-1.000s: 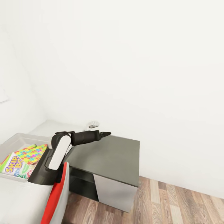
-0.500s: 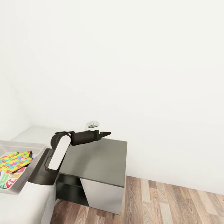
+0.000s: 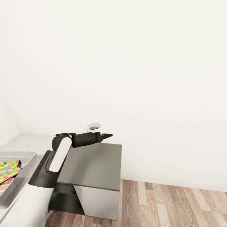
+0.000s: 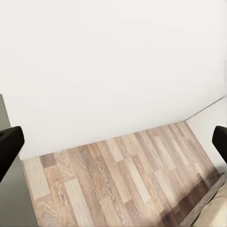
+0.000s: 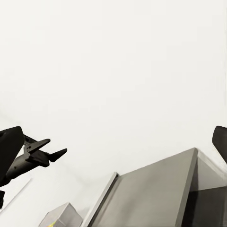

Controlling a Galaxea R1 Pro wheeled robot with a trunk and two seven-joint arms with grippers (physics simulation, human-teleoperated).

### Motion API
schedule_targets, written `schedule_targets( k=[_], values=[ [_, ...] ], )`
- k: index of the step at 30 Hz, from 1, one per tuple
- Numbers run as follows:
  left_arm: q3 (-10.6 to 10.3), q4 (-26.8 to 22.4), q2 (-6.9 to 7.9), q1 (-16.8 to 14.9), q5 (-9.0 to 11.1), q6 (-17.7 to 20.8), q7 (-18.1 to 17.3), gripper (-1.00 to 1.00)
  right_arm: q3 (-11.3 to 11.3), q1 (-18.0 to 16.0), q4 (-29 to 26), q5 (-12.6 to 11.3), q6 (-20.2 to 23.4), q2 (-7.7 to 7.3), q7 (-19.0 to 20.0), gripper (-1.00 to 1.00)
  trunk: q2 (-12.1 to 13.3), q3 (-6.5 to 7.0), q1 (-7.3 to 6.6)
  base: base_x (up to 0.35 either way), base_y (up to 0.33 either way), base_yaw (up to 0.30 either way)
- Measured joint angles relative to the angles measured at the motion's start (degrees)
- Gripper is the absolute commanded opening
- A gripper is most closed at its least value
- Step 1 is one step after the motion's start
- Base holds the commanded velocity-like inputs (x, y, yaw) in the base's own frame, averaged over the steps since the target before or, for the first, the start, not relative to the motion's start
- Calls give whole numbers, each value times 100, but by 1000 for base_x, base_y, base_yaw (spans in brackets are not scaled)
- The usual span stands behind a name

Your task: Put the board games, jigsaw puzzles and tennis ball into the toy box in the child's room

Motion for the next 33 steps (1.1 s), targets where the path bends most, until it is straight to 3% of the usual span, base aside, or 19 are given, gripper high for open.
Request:
schedule_targets(
  k=[21,26,33],
  values=[
    [-1,0,5,8,-4,0,0,100,62,-2,272,14,-14,-82,-24,100,1,188,0,-91,-32,-177],
    [12,0,93,17,-11,0,0,100,72,-7,320,23,-25,-83,-33,100,1,233,0,-16,-7,-177],
    [76,0,346,53,-13,-3,0,100,96,-7,327,34,-38,-79,-86,100,1,287,0,-4,-2,-149]
  ],
)
